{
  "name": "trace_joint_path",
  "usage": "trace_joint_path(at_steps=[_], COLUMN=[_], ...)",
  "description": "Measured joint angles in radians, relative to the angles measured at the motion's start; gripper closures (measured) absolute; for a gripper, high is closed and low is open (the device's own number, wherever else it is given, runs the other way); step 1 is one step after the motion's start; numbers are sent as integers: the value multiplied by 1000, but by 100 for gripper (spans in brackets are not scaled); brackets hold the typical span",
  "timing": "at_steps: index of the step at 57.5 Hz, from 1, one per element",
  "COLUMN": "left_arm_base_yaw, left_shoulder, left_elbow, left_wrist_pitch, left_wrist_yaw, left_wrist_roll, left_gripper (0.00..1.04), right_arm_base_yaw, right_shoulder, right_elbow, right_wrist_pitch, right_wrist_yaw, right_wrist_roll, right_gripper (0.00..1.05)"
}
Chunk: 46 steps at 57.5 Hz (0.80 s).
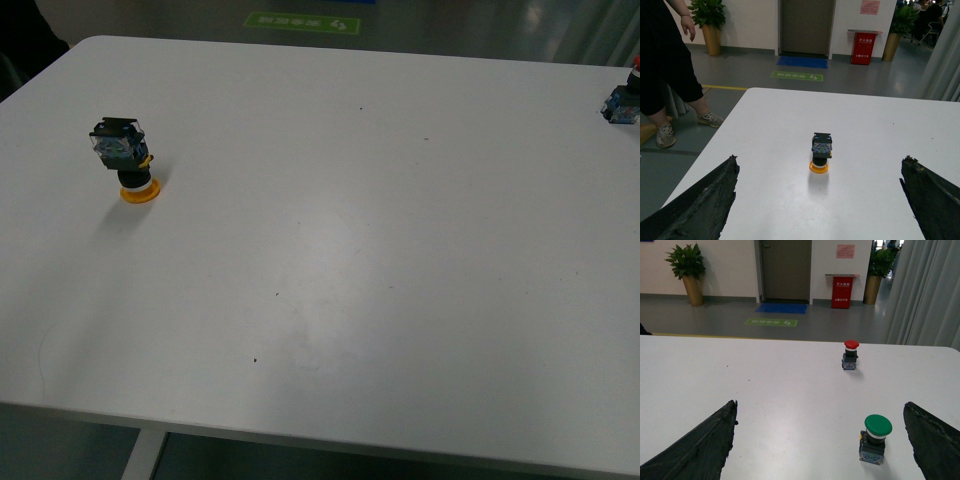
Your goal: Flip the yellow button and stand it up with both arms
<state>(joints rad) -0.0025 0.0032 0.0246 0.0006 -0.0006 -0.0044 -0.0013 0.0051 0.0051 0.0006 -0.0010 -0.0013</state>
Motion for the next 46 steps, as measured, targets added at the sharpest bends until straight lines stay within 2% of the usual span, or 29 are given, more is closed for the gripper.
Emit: trace_joint_path(at_steps=[46], left_arm_base_yaw=[0], left_shoulder=[0], left_elbow=[0], left_wrist_pitch=[0], left_wrist_yaw=[0], left_wrist_roll=[0], left_gripper=[7], right_arm_base_yaw=[0], right_shoulder=[0], right_elbow=[0], right_wrist_pitch=[0], right_wrist_yaw=[0], right_wrist_roll=[0], right_gripper=[7])
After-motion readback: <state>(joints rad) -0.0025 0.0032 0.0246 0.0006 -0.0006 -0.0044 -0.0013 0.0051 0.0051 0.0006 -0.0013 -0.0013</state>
